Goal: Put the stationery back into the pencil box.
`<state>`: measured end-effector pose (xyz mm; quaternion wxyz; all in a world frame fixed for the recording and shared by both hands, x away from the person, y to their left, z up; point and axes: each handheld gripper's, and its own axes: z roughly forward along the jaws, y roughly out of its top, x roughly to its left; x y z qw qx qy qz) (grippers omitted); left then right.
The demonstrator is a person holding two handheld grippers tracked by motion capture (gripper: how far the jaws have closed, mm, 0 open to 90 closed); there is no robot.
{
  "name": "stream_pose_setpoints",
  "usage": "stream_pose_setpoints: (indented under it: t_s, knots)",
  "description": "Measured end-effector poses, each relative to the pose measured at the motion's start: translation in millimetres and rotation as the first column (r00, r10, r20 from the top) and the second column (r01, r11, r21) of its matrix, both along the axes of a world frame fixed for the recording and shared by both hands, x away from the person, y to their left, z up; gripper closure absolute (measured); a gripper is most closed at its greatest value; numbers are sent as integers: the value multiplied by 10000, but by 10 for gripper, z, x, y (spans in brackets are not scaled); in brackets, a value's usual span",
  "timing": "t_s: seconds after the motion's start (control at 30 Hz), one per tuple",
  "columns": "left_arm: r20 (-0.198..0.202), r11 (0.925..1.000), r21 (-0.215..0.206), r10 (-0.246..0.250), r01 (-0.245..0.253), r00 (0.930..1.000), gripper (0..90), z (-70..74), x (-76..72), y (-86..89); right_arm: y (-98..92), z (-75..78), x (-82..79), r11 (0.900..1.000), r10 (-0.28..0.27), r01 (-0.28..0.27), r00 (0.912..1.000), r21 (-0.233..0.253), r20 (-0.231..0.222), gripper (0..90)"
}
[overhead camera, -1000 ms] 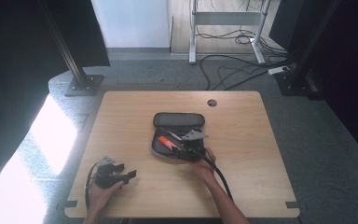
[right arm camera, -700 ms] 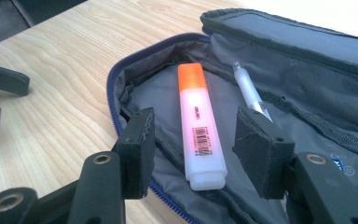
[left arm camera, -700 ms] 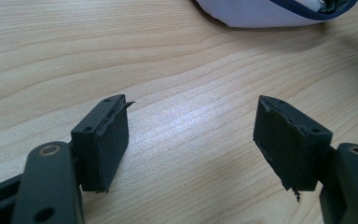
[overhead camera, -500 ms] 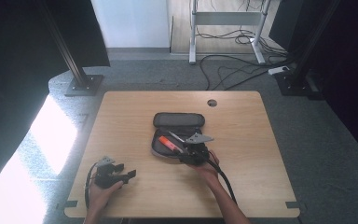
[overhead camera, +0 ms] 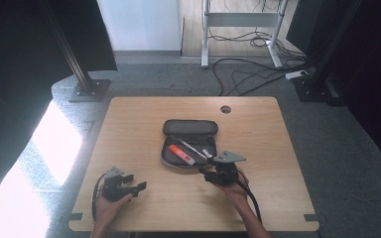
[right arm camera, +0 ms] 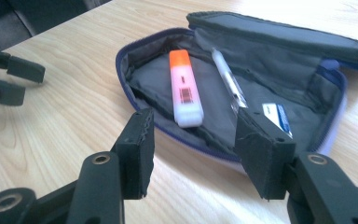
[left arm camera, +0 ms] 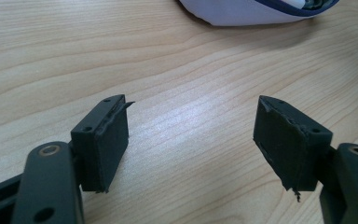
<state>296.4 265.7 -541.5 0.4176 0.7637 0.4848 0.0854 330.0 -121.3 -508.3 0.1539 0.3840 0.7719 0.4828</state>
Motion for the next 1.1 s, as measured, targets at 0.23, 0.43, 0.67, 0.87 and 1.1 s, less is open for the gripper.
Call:
stream_pose_setpoints:
  t_s: [0.23,0.43,0.67,0.87,1.1]
  knots:
    - [11,9998,-52,166,-166,9999,269,1,-40,34,-224,-39,-163,9996,-199,203,9995,-199,240,452]
    - [19,9998,-60,211,-211,9998,270,-1,-55,41,-440,-97,-272,9987,-472,475,9987,-195,183,440]
    - [27,9998,-26,203,-203,9998,270,-1,-61,39,-631,-191,-374,9954,-910,910,9958,-298,36,426]
    - [10,9998,-11,190,-190,9998,270,-5,-59,38,-797,-303,-468,9899,-1408,1404,9898,-170,-238,414]
    - [4,9999,7,144,-144,9999,269,-5,-58,25,-909,-366,-488,9843,-1748,1733,9834,-342,-491,403]
